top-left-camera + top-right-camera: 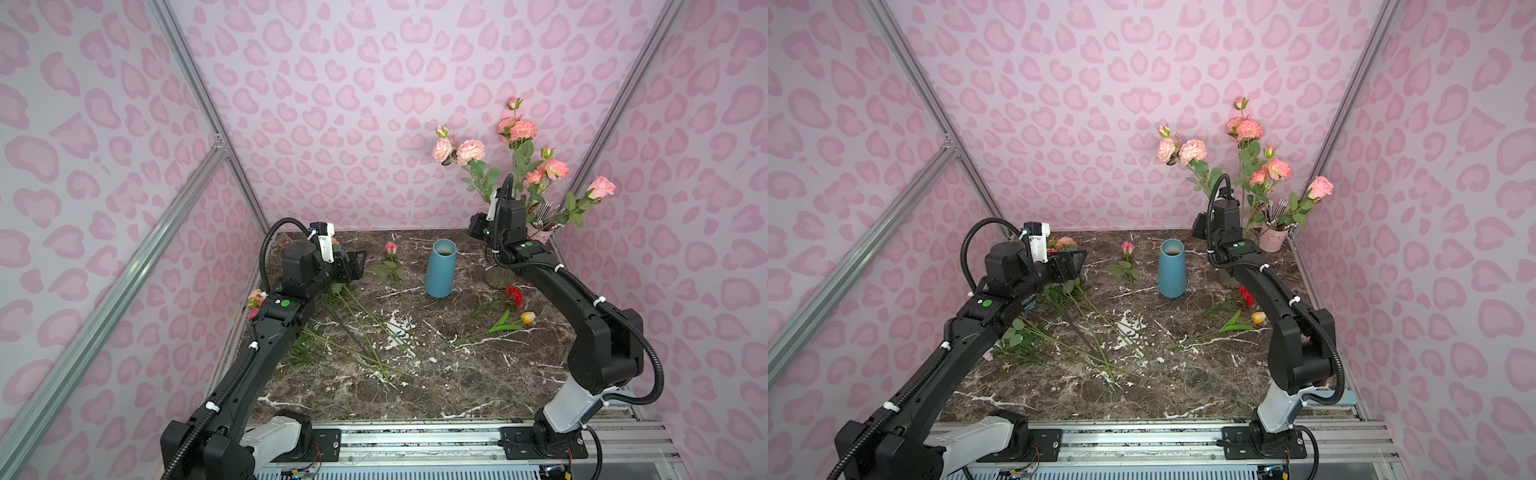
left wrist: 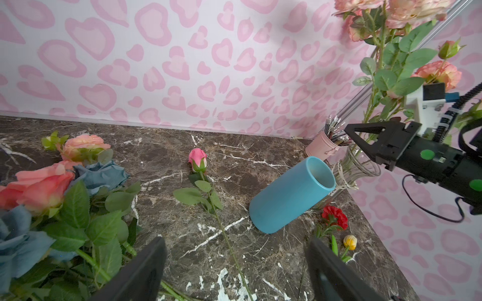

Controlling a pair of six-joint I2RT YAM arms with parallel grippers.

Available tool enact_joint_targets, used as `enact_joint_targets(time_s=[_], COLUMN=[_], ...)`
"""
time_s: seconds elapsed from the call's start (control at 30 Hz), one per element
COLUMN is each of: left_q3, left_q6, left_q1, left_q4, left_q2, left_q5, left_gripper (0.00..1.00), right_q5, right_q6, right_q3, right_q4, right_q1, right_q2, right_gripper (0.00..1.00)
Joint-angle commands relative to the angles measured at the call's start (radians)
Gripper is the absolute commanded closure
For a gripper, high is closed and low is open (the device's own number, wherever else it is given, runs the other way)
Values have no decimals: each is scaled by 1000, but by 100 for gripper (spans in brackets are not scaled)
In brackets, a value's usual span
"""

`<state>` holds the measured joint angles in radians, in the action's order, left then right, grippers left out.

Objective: Place the pink flowers into the vase
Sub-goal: Adjust the flower in the vase.

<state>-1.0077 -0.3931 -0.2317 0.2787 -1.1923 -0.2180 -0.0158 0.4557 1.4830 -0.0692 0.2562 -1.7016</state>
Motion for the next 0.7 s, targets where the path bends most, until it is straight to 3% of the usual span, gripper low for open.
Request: enact_joint_targets(time_s=[0.0, 0.23, 0.43, 0.53, 0.67], left_q3=[-12, -26, -52, -73, -98], left_q6=[10, 9, -10, -29, -79], left_q1=[3, 3, 2, 0, -3], left_q4=[14, 52, 116, 181, 313], left_q2=[-7, -41, -119, -132, -118], left_q5=[23, 58, 66, 98, 199], left_gripper=[12, 13, 18, 20, 22], right_q5=[-10, -243, -424, -451, -375], right_q6=[3, 3, 4, 12, 9], right_q3=[-24, -44, -189, -277, -356], right_q4=[-12, -167, -217, -228, -236], right_q1=[15, 90, 205, 252, 318], right_q2=[29, 98, 250, 337, 415], right_gripper=[80, 80, 80, 80, 79])
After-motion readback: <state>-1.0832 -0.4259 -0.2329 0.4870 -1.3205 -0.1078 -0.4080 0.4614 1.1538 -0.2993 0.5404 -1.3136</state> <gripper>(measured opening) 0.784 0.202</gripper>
